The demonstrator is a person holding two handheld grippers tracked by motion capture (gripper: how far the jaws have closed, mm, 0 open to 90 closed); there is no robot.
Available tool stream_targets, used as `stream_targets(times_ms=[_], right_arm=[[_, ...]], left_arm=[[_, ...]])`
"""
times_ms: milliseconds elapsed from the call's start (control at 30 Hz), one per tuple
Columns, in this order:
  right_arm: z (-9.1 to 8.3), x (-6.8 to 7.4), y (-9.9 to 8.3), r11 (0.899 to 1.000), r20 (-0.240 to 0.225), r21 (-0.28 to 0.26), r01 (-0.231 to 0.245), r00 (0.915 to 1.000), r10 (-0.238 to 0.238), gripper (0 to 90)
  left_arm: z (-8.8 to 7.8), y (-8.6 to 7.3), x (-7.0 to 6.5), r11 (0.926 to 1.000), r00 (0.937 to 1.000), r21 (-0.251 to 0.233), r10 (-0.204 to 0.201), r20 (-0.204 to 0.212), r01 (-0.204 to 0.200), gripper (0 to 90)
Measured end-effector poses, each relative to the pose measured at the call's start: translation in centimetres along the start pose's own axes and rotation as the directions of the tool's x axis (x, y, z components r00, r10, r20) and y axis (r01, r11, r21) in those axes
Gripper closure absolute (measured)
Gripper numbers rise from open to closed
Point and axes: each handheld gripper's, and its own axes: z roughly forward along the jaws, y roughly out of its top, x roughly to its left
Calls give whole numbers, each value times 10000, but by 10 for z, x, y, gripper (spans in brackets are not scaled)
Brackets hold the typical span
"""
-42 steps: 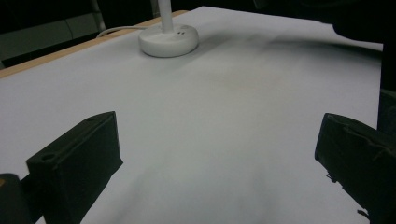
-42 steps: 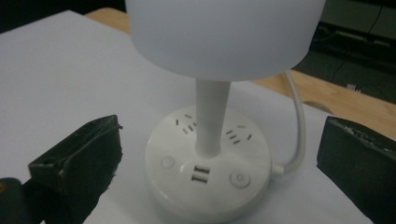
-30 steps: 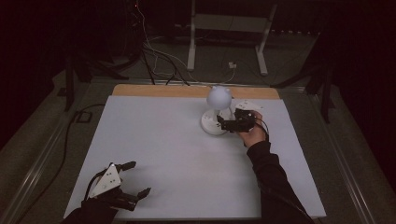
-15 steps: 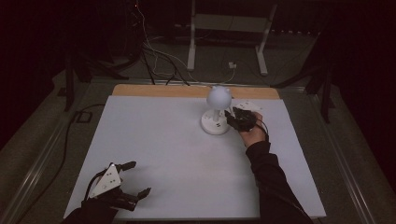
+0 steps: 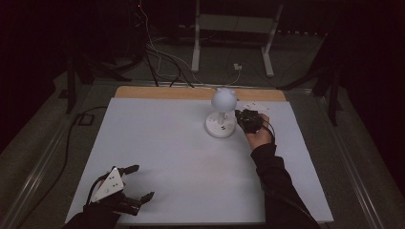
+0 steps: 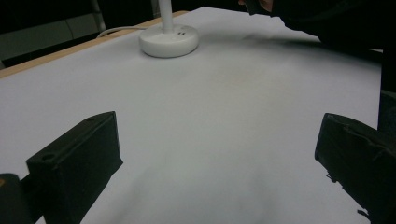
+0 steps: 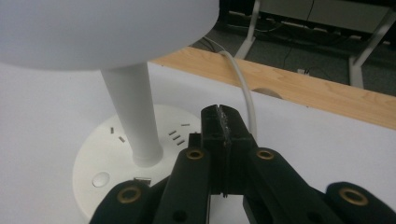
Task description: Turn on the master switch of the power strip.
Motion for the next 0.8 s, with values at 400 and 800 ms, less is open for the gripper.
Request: stream_targets(times_ms=[400,800], right_arm=[[0,4,-3,9998,240,146,148,9996,-151,900],[7,8,-10,9991,384,398,147,9991,-163,900]], left_arm=[[0,0,0,10000,10000,5,-19,-13,19,8],[0,0,0,10000,10000,16,-13,-6,13,8]])
